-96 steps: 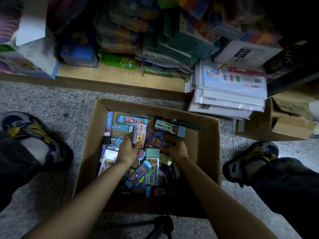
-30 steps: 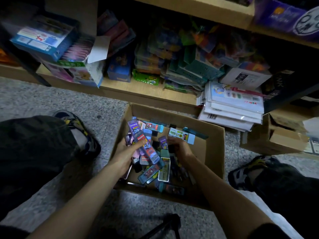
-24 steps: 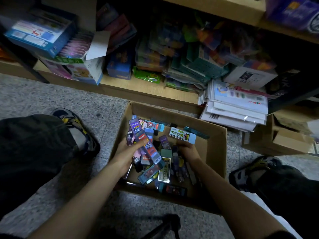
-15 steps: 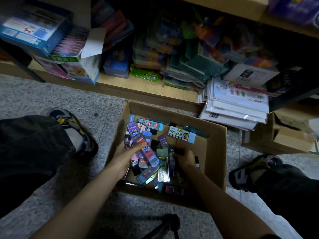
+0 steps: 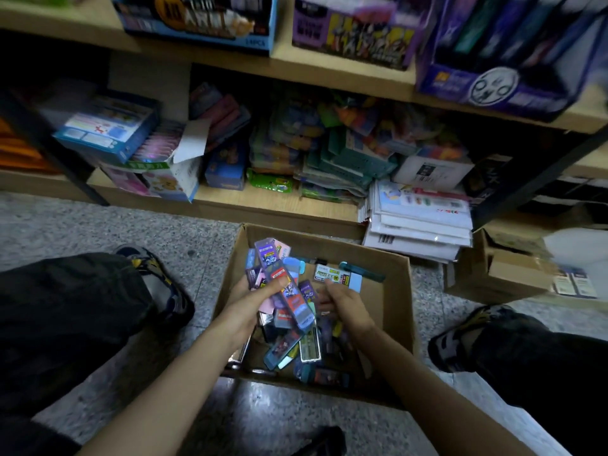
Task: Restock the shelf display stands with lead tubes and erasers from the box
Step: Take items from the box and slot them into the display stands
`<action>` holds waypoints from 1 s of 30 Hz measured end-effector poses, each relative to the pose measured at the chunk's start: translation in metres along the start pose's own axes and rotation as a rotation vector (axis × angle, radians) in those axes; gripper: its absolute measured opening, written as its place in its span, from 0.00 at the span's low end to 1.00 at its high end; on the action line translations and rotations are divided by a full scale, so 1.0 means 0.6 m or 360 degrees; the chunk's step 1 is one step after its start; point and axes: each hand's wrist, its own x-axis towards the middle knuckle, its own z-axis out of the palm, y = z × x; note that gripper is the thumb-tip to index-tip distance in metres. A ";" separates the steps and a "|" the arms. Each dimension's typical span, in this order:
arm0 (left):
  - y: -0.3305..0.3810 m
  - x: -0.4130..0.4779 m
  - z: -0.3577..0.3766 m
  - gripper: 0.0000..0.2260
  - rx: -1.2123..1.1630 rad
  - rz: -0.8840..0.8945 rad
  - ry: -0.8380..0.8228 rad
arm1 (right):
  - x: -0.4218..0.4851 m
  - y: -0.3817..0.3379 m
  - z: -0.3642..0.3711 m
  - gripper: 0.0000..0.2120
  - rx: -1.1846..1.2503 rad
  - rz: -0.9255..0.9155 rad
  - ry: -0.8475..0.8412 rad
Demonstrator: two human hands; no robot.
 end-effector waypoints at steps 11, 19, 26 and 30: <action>0.112 -0.086 0.124 0.15 -0.0195 0.0206 -0.0370 | -0.147 -0.171 -0.017 0.06 -0.0035 -0.0597 -0.0257; 0.196 -0.130 0.179 0.09 -0.0160 0.0453 -0.0541 | -0.208 -0.274 -0.049 0.03 0.0103 -0.0867 -0.0098; 0.289 -0.132 0.185 0.09 -0.0122 0.0592 -0.0487 | -0.251 -0.397 -0.116 0.08 0.0012 -0.1147 0.0237; 0.347 -0.121 0.183 0.09 -0.0074 0.0696 -0.0472 | -0.261 -0.474 -0.140 0.05 -0.0009 -0.1291 0.0305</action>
